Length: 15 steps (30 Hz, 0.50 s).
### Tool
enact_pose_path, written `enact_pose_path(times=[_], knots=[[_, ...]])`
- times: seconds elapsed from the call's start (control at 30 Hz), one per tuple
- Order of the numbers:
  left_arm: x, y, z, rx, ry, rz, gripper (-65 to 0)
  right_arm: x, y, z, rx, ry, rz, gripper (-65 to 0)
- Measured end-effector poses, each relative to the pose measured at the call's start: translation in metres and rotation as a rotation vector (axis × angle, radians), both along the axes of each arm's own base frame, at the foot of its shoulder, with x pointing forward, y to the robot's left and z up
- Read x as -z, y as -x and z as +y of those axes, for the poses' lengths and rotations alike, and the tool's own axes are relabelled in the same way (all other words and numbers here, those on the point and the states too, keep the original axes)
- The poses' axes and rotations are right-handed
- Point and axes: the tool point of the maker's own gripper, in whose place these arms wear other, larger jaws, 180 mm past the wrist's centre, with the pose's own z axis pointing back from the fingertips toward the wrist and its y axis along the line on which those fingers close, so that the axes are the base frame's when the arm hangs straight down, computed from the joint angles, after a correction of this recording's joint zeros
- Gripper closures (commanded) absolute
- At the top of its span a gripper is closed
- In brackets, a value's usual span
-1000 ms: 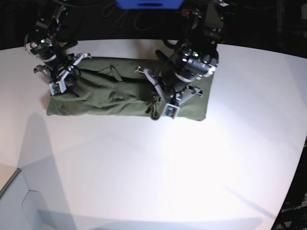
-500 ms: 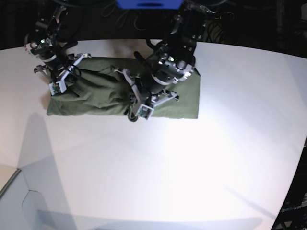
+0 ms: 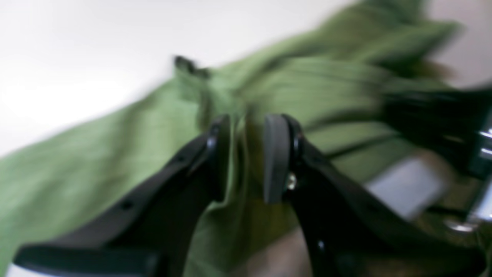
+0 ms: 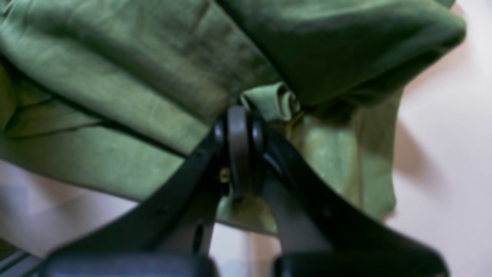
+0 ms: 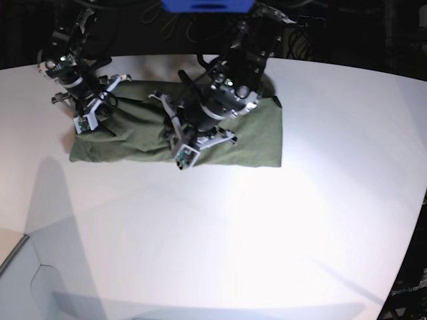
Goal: Layout the t-shirt on the table in an organized manner, then fold the t-shirt properly
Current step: 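Grasp the strip's end with the left gripper and fold it toward the middle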
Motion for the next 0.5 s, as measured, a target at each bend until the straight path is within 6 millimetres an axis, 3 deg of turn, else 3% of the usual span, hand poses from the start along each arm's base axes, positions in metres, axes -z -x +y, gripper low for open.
enact_pose_path(times=[0.17,0.27,0.37,0.43,0.5], knots=[[-0.009,0.002,-0.008,0.024,0.011,-0.025,-15.2,0.0,0.0,0.0,0.001,-0.001,0.0,0.0],[-0.026,-0.002,-0.004,0.009,0.029,-0.07,-15.1,0.0,0.0,-0.001,0.002,0.0,0.0,0.0],[-0.035,-0.012,0.018,-0.021,0.024,-0.109,-14.9,-0.001,0.0,-0.004,-0.002,0.01,0.0,0.0],[-0.023,-0.019,0.049,-0.081,-0.045,-0.1,-14.9,-0.001,0.0,-0.006,-0.003,0.016,0.001,0.0],[-0.011,-0.015,0.066,-0.106,-0.079,-0.078,-14.9,-0.001,0.0,-0.007,-0.003,0.018,0.004,0.0]])
